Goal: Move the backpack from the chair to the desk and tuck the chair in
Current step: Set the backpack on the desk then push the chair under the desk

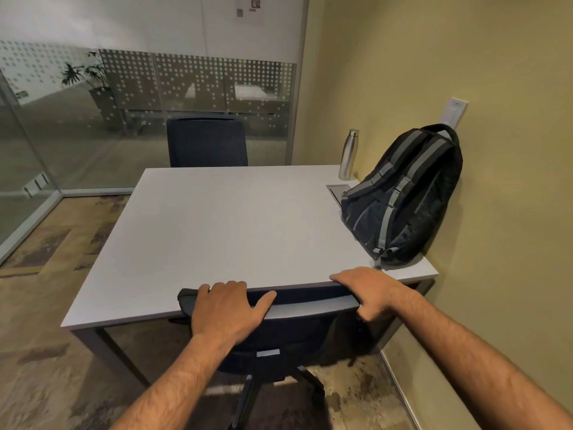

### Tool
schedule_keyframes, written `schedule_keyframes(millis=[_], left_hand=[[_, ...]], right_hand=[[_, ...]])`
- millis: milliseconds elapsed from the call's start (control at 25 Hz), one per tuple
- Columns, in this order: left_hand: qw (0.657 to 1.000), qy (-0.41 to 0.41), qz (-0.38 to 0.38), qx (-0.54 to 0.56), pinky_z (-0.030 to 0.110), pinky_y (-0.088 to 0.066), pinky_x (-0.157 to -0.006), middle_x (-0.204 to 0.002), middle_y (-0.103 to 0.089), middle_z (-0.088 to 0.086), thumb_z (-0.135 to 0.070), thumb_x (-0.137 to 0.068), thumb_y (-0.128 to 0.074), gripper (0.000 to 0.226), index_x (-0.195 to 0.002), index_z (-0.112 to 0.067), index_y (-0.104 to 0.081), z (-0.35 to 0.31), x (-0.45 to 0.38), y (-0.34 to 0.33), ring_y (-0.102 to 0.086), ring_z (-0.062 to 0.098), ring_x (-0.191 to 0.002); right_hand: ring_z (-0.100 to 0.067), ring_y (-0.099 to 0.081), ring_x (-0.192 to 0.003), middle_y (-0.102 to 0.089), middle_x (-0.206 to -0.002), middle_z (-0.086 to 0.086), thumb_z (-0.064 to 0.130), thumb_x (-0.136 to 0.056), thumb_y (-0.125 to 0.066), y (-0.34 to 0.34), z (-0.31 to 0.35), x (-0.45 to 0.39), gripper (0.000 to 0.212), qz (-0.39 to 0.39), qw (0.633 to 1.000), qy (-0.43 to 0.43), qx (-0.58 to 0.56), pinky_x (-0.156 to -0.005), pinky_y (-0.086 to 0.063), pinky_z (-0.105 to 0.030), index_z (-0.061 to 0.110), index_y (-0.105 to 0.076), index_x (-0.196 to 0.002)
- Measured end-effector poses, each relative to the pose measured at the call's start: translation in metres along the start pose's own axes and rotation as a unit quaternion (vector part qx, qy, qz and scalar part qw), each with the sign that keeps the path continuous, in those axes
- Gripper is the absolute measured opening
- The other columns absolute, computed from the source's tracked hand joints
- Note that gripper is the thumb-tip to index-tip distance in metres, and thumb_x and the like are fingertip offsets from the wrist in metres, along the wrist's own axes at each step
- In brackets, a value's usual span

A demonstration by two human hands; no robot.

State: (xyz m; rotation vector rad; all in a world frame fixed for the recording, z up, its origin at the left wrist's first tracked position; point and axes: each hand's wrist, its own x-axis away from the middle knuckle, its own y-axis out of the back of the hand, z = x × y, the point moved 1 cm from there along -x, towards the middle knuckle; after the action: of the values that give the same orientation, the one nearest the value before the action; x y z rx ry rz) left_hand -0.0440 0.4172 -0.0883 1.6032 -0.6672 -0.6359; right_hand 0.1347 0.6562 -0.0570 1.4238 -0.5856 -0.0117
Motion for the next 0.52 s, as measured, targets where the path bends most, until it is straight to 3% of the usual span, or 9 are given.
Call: schedule_keyframes(millis=[360,520], left_hand=[[1.0,0.006,0.002,0.0,0.047,-0.038,-0.106,-0.1,-0.071,-0.003,-0.089,-0.078,-0.008,0.092,-0.103,-0.023,-0.068,-0.0116,-0.0005,-0.0045,-0.063,0.021,-0.098],[1.0,0.003,0.008,0.008,0.047,-0.036,-0.11,-0.109,-0.072,-0.004,-0.089,-0.078,-0.009,0.095,-0.113,-0.024,-0.067,-0.0097,0.0053,-0.0026,-0.063,0.02,-0.105]], right_hand=[[-0.028,-0.054,-0.122,-0.058,-0.134,-0.008,0.015,-0.068,-0.072,-0.0068,-0.0106,-0.0075,0.075,0.016,0.999,-0.034,0.008,-0.109,-0.045,-0.046,0.017,-0.044,-0.137],[-0.029,-0.045,-0.133,-0.049,-0.146,-0.008,0.016,-0.069,-0.075,-0.0063,-0.0049,-0.0014,0.09,-0.004,0.999,-0.042,0.004,-0.116,-0.037,-0.047,0.016,-0.033,-0.148]])
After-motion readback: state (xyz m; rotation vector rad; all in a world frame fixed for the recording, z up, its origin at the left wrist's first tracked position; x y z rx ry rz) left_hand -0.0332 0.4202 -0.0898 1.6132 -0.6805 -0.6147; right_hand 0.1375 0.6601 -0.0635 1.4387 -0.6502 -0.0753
